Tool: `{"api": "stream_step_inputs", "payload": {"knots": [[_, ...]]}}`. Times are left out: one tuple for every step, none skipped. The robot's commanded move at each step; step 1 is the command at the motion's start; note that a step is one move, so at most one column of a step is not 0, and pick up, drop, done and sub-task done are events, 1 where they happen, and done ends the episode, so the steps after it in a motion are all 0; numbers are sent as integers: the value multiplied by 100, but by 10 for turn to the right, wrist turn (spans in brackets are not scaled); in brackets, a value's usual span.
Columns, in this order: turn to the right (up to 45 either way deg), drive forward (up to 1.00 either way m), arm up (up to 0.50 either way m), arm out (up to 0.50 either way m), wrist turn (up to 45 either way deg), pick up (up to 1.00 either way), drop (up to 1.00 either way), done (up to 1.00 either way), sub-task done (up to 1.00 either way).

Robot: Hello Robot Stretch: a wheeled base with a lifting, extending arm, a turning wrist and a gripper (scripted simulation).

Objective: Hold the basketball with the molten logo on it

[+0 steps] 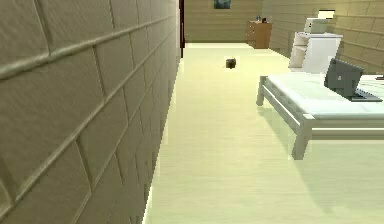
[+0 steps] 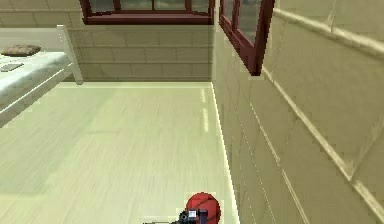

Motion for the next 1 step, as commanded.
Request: {"api": "stream_step_inputs", "payload": {"knots": [[0,0,0,0,450,0,0,0,0]]}}
